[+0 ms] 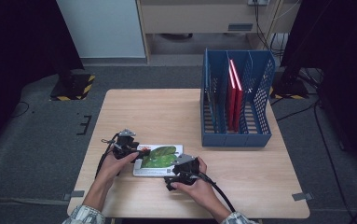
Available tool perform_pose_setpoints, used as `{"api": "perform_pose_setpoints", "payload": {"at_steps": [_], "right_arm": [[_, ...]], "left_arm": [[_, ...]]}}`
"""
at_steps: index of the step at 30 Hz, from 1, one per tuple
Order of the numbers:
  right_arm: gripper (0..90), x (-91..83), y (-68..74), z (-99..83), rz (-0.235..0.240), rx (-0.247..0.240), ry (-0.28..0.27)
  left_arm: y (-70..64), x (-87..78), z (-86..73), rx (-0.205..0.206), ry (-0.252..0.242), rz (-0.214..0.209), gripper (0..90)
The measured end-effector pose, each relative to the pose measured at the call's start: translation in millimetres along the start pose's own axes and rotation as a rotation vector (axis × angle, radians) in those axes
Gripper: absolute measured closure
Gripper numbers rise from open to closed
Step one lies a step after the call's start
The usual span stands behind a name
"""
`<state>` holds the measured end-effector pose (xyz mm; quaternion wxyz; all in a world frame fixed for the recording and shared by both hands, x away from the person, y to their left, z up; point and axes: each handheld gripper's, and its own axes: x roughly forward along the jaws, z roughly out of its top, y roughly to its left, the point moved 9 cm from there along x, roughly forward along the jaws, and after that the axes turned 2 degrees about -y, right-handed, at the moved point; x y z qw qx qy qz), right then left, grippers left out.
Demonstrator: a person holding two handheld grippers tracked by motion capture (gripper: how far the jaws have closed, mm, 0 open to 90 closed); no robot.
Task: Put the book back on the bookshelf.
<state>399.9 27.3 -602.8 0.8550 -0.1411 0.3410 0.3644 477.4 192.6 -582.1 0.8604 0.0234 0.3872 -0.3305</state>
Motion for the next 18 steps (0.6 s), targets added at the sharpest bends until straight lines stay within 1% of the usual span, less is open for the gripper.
{"api": "perform_pose_setpoints", "payload": {"at_steps": [4,10,12,15,16,17,18], "right_arm": [[0.1,0.2,0.0,0.2,-0.001,0.002,0.000],[0.2,0.8,0.0,0.7,-0.004,0.003,-0.003],[0.1,1.1,1.0,1.0,-0.006,0.006,-0.003],[0.1,1.4,1.5,1.3,-0.009,0.009,-0.002],[0.1,1.3,1.5,1.1,-0.009,0.009,0.000],[0.2,1.4,1.3,1.2,-0.004,0.005,-0.002],[0.2,1.6,1.2,1.4,-0.005,0.006,-0.005]], "left_arm": [[-1.2,-3.1,3.5,-0.005,-0.013,-0.001,25.7],[-0.9,-1.2,1.4,0.003,0.003,0.003,26.3],[-2.9,-4.0,6.5,-0.009,-0.023,-0.009,26.2],[-4.7,-6.6,10.0,0.005,-0.032,0.001,26.1],[-6.1,-6.7,10.0,0.000,-0.032,-0.018,26.9],[-7.6,-6.3,9.9,-0.008,-0.036,-0.033,29.5],[-7.1,-5.7,8.8,0.001,-0.027,-0.021,28.2]]}}
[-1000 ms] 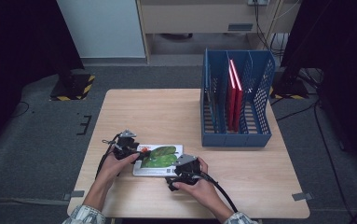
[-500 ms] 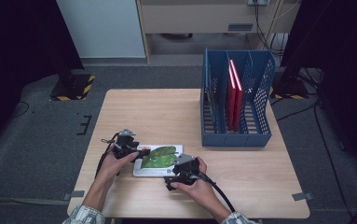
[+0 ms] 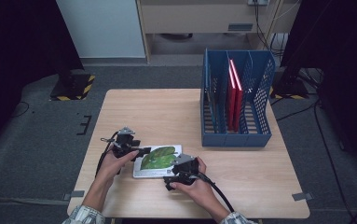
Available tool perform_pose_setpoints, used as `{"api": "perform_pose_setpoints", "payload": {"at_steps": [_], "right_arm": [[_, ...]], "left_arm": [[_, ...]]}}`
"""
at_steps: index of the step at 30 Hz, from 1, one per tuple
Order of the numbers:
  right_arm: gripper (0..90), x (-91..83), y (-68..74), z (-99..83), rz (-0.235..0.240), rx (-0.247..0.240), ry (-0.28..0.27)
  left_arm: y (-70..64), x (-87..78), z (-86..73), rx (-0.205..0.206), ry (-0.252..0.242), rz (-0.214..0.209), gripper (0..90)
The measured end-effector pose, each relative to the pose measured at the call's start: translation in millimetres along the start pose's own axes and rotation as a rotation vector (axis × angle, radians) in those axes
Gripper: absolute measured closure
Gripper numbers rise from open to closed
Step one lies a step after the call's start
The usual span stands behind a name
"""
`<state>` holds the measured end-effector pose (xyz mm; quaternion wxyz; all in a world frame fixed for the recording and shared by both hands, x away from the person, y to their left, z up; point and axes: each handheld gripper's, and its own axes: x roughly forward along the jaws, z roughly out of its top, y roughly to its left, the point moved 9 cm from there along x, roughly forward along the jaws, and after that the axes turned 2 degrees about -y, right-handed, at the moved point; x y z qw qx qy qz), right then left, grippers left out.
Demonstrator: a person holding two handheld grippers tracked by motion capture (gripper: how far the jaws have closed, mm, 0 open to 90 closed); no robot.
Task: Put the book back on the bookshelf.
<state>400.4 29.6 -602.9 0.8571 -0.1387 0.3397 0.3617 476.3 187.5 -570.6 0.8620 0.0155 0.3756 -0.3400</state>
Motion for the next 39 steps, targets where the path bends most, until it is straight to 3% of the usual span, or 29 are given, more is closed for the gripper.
{"api": "perform_pose_setpoints", "payload": {"at_steps": [2,6,13,19,22,23,31,39], "right_arm": [[0.3,-0.4,0.2,-0.3,0.001,0.001,0.001],[0.7,-2.3,1.2,-1.8,0.011,-0.004,0.010],[1.2,-4.6,3.6,-3.5,0.009,-0.006,0.010],[1.1,-4.9,5.3,-3.8,0.010,-0.006,0.017],[0.4,-4.7,6.3,-3.9,0.011,-0.001,0.020],[0.4,-4.6,6.4,-3.8,0.009,-0.001,0.019],[0.1,-4.4,6.7,-3.6,-0.004,0.004,0.019],[0.1,-3.6,6.2,-3.0,-0.011,0.007,0.019]], "left_arm": [[3.5,1.1,-2.4,0.015,0.014,0.025,26.1],[11.3,-2.1,-7.9,-0.003,0.026,0.043,24.3],[10.4,-3.6,-22.1,-0.022,0.069,0.023,24.1],[6.9,-1.6,-20.9,-0.031,0.062,0.012,24.5],[7.4,-1.8,-20.3,-0.044,0.061,0.014,26.4],[8.1,-2.1,-19.6,-0.065,0.057,0.013,27.4],[7.2,-3.6,-16.2,-0.057,0.059,0.029,29.2],[5.2,-9.8,-9.2,-0.058,0.030,0.027,29.8]]}}
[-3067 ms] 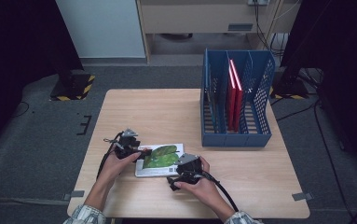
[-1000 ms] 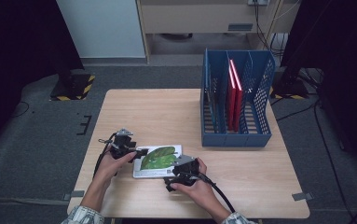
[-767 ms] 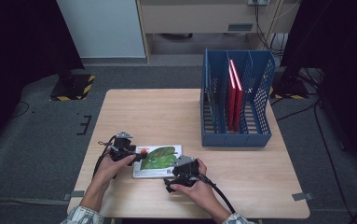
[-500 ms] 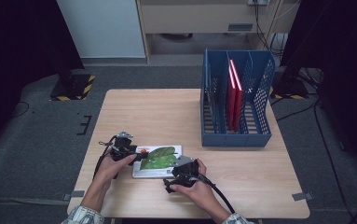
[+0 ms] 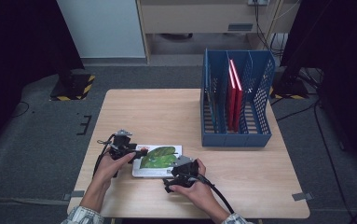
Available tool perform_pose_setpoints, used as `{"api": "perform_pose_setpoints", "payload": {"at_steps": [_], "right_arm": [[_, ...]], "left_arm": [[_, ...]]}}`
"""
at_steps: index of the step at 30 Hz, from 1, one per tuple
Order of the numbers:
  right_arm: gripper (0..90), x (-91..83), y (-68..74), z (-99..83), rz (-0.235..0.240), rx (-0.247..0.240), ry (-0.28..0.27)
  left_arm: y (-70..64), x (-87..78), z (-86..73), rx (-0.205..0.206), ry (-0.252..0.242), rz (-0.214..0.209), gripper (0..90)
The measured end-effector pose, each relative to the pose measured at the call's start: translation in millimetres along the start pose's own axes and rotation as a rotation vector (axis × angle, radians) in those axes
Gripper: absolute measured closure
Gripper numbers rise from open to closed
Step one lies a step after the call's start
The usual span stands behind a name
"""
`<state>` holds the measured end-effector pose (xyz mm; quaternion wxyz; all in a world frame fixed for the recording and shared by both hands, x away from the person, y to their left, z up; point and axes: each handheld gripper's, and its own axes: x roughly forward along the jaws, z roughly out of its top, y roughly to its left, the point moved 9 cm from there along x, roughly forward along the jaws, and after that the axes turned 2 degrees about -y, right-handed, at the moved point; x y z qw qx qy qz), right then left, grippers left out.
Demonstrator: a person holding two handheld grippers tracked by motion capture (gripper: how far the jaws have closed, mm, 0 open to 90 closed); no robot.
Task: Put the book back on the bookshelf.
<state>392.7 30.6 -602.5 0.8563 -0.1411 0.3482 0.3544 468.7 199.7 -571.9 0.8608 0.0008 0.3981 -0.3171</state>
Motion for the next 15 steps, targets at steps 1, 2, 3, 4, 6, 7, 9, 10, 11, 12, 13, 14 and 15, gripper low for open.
{"api": "perform_pose_setpoints", "payload": {"at_steps": [1,2,3,4,6,7,9,10,11,12,13,14,15], "right_arm": [[0.1,0.0,0.0,0.0,-0.001,0.002,0.002],[0.1,0.1,0.1,0.2,-0.004,0.008,0.003],[0.1,0.5,0.1,0.5,-0.009,0.013,0.001],[0.1,0.7,0.0,0.7,-0.011,0.014,0.001],[0.1,1.3,-0.5,1.3,-0.020,0.020,0.000],[0.1,1.7,-0.6,1.6,-0.023,0.025,-0.002],[0.1,2.2,-1.1,2.0,-0.027,0.029,-0.004],[0.1,2.4,-1.3,2.3,-0.031,0.033,-0.005],[0.1,2.8,-1.5,2.6,-0.036,0.039,-0.006],[0.1,3.2,-1.9,2.9,-0.038,0.040,-0.008],[0.1,3.5,-2.2,3.3,-0.043,0.044,-0.010],[0.1,4.1,-2.6,3.7,-0.051,0.049,-0.012],[0.1,4.4,-2.5,3.9,-0.054,0.053,-0.012]], "left_arm": [[-0.4,-0.9,0.7,0.004,-0.002,0.001,29.8],[-0.6,-1.6,1.2,0.004,-0.004,0.000,29.8],[-0.9,-2.6,1.9,0.004,-0.007,0.001,29.8],[-1.4,-3.6,2.9,0.003,-0.011,-0.001,29.9],[-1.8,-4.5,3.7,0.003,-0.015,0.000,29.9],[-2.4,-5.6,4.8,0.003,-0.018,0.000,29.8],[-2.9,-6.8,5.6,0.006,-0.020,0.001,29.8],[-3.4,-7.6,6.4,0.004,-0.024,0.000,29.8],[-3.7,-8.5,7.2,0.006,-0.026,0.000,29.8],[-4.1,-9.5,8.0,0.009,-0.027,0.000,29.8],[-4.1,-9.5,8.0,0.009,-0.027,0.000,29.8],[-5.1,-10.9,9.4,0.010,-0.031,0.002,29.8],[-5.5,-11.5,10.2,0.011,-0.033,0.003,29.8]]}}
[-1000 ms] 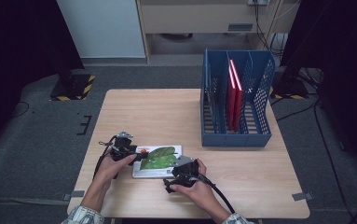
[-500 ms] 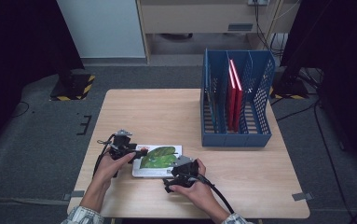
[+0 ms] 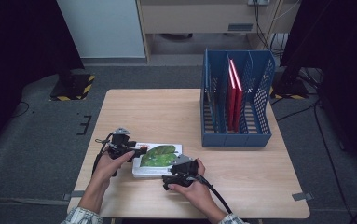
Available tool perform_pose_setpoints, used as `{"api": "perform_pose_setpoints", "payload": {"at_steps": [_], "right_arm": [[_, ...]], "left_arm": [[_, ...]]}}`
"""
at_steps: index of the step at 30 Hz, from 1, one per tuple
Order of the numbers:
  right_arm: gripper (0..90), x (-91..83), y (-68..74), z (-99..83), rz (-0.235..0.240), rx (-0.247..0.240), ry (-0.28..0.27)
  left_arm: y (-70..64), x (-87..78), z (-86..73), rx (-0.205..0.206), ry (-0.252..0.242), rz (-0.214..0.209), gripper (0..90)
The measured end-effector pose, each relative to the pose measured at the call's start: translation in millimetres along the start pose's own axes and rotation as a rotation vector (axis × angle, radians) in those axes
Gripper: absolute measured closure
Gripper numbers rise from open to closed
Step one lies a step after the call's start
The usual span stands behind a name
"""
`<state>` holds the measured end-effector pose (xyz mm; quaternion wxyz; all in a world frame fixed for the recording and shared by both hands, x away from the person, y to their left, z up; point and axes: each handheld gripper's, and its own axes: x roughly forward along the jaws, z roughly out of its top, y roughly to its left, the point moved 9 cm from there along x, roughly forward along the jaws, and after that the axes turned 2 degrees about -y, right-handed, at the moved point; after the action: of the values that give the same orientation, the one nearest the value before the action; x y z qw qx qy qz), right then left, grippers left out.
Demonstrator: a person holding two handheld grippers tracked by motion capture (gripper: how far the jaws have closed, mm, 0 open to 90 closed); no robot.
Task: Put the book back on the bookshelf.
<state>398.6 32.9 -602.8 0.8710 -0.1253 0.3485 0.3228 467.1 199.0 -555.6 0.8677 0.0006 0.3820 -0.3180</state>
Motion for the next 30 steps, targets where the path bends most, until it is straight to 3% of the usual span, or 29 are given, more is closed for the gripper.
{"api": "perform_pose_setpoints", "payload": {"at_steps": [7,18,30], "right_arm": [[0.0,1.7,0.0,1.8,-0.029,0.033,-0.004],[0.1,2.1,0.1,3.0,-0.033,0.061,-0.010],[1.0,2.5,-0.2,3.4,-0.036,0.068,-0.012]], "left_arm": [[-1.8,-2.2,3.8,0.007,-0.011,0.002,29.8],[-0.8,0.8,2.9,0.013,-0.010,0.002,29.1],[1.3,7.4,-6.3,-0.044,-0.006,-0.032,18.2]]}}
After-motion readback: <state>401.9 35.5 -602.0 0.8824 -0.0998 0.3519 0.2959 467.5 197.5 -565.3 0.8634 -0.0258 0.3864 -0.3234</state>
